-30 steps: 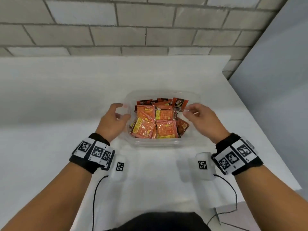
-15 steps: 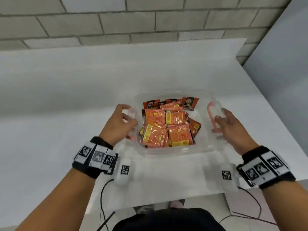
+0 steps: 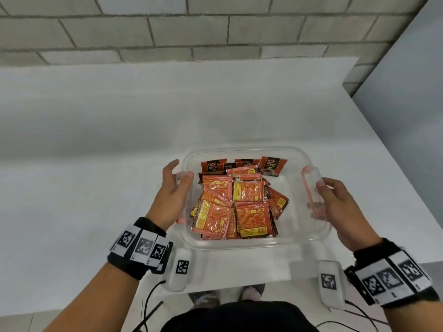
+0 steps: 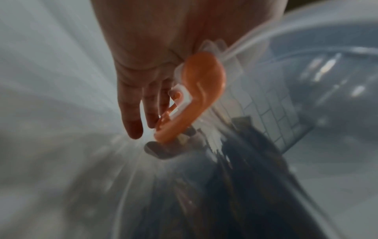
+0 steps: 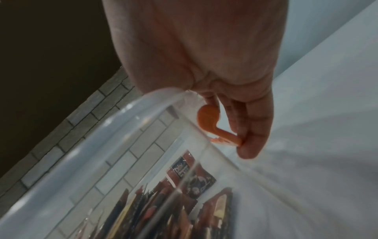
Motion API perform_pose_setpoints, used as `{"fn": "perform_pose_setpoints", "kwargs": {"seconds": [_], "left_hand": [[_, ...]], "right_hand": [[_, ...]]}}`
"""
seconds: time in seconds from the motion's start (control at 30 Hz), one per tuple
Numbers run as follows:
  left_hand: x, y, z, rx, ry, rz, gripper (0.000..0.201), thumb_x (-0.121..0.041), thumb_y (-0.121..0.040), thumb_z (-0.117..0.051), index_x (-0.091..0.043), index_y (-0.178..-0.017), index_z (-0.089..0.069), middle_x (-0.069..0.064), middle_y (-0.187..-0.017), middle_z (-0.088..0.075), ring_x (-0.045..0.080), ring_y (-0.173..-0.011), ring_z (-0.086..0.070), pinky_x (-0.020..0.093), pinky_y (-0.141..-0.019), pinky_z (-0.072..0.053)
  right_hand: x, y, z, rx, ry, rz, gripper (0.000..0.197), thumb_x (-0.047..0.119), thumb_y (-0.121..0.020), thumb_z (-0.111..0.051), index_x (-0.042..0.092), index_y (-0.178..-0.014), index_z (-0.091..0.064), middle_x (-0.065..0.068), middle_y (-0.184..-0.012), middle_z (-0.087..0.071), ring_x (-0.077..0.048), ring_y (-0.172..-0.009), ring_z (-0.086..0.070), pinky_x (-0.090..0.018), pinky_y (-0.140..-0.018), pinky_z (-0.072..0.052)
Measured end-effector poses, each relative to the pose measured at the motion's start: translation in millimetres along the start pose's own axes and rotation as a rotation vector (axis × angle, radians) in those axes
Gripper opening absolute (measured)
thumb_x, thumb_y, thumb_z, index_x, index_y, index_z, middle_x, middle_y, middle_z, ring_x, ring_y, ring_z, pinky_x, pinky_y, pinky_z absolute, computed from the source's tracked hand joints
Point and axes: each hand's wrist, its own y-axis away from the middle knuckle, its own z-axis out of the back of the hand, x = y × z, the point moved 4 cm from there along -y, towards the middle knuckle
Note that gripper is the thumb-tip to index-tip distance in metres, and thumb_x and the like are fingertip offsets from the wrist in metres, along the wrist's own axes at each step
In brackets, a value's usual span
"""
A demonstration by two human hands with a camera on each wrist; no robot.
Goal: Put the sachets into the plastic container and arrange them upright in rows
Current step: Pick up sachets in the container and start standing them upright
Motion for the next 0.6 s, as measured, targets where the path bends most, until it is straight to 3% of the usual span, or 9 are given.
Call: {"fn": "perform_pose_setpoints", "kwargs": {"seconds": [0.13,0.27,0.37,0.43,0.47,0.53,0.6], "left_hand": [[-3,2,-2,0.006,0.003,0.006,0.048,-0.044,-0.098,-0.042,-0.035,-0.143,-0.028,0.006,-0.134,-0.051,0.02,-0.12,-0.052,0.05,-0.104,-0.041],[-2,1,0,0.013,-0.005,0.017,0.046,-0.046,-0.097,-0.043,-0.033,-0.14,-0.034,0.001,-0.13,-0.053,0.018,-0.118,-0.054,0.049,-0.101,-0.044],[-6,-3,3,-0.002,0.017,0.023,0.039,-0.044,-0.097,-0.041,-0.031,-0.134,-0.04,-0.001,-0.125,-0.056,0.017,-0.118,-0.054,0.041,-0.094,-0.048],[-8,-5,5,-0.005,0.033,0.033,0.042,-0.043,-0.098,-0.04,-0.029,-0.137,-0.039,-0.001,-0.124,-0.057,0.017,-0.118,-0.053,0.036,-0.088,-0.049],[-8,-6,5,0.001,0.039,0.035,0.044,-0.043,-0.098,-0.04,-0.03,-0.14,-0.037,0.0,-0.125,-0.056,0.017,-0.119,-0.052,0.037,-0.089,-0.049],[-7,-6,2,0.029,0.034,0.035,0.05,-0.044,-0.098,-0.04,-0.033,-0.145,-0.03,0.001,-0.133,-0.052,0.018,-0.124,-0.049,0.042,-0.098,-0.046],[-4,-7,0,0.055,0.031,0.03,0.051,-0.042,-0.099,-0.04,-0.037,-0.147,-0.024,0.002,-0.141,-0.047,0.019,-0.128,-0.045,0.044,-0.104,-0.042]], "right_hand": [[8,6,-6,0.05,-0.005,0.019,0.035,0.047,-0.099,-0.037,0.023,-0.121,-0.052,-0.002,-0.111,-0.064,-0.023,-0.09,-0.068,-0.038,-0.078,-0.054],[14,11,-3,0.072,0.105,0.027,0.036,0.045,-0.099,-0.036,0.026,-0.126,-0.051,-0.004,-0.12,-0.061,-0.019,-0.099,-0.063,-0.037,-0.084,-0.051],[36,20,6,-0.107,0.333,0.188,0.044,0.038,-0.097,-0.045,0.02,-0.137,-0.045,-0.004,-0.133,-0.052,-0.02,-0.112,-0.053,-0.039,-0.093,-0.046],[62,32,6,-0.183,0.333,0.333,0.037,0.035,-0.094,-0.051,0.02,-0.128,-0.051,0.0,-0.121,-0.056,-0.014,-0.101,-0.054,-0.032,-0.083,-0.045],[73,36,1,-0.15,0.297,0.344,0.031,0.036,-0.093,-0.053,0.024,-0.122,-0.054,0.005,-0.113,-0.058,-0.011,-0.095,-0.056,-0.031,-0.078,-0.046],[83,40,-20,0.036,0.242,0.222,0.029,0.043,-0.092,-0.05,0.031,-0.118,-0.052,0.011,-0.108,-0.058,-0.007,-0.094,-0.056,-0.031,-0.077,-0.046],[80,36,-43,0.225,0.258,0.031,0.044,0.054,-0.091,-0.044,0.032,-0.129,-0.045,0.009,-0.123,-0.054,-0.012,-0.105,-0.053,-0.031,-0.087,-0.041]]}}
